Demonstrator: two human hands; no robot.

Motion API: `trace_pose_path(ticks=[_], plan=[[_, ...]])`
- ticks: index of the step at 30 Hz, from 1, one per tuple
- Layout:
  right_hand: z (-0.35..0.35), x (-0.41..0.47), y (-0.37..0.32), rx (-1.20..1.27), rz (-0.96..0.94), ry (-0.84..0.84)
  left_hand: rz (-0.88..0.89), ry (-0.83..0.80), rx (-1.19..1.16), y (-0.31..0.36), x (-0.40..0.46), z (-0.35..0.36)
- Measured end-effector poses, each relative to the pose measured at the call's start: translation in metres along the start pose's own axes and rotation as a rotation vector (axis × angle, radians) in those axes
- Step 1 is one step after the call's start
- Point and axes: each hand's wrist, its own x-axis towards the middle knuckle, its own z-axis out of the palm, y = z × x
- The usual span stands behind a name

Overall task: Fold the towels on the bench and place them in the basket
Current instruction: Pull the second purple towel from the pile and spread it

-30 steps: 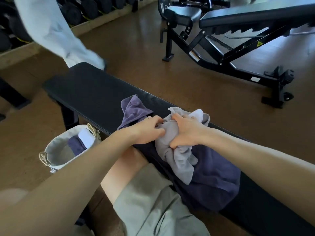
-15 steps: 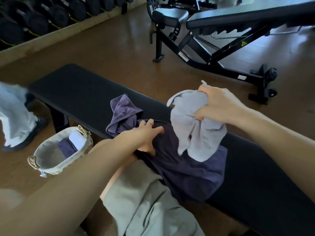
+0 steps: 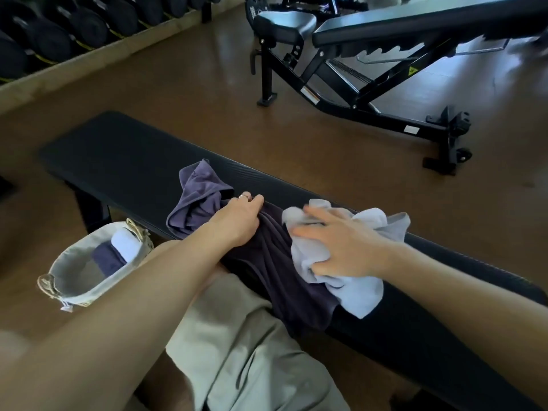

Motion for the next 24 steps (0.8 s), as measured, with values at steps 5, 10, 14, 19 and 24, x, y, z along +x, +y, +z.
trace_pose_path(ticks=[5,10,14,19,24], plan=[[0.0,-0.006,-0.006,-0.065,0.038,0.188,-0.014,0.005,-0.023,-0.004,0.004,0.004],[-0.044,-0.033,0.016,0.001,0.395,0.0,-0.037,-0.005,-0.015,-0.02,0.009,-0.002],[-0.009,-0.032,0.031,-0.099,0.564,-0.43,0.015,-0.085,-0.05,-0.036,0.01,-0.007],[-0.032,-0.015,0.016,-0.286,0.472,-0.327,0.041,-0.047,-0.212,-0.048,0.006,-0.016],[-0.05,0.064,-0.028,0.104,0.145,0.004,-0.077,0.231,-0.306,-0.081,0.002,-0.027]])
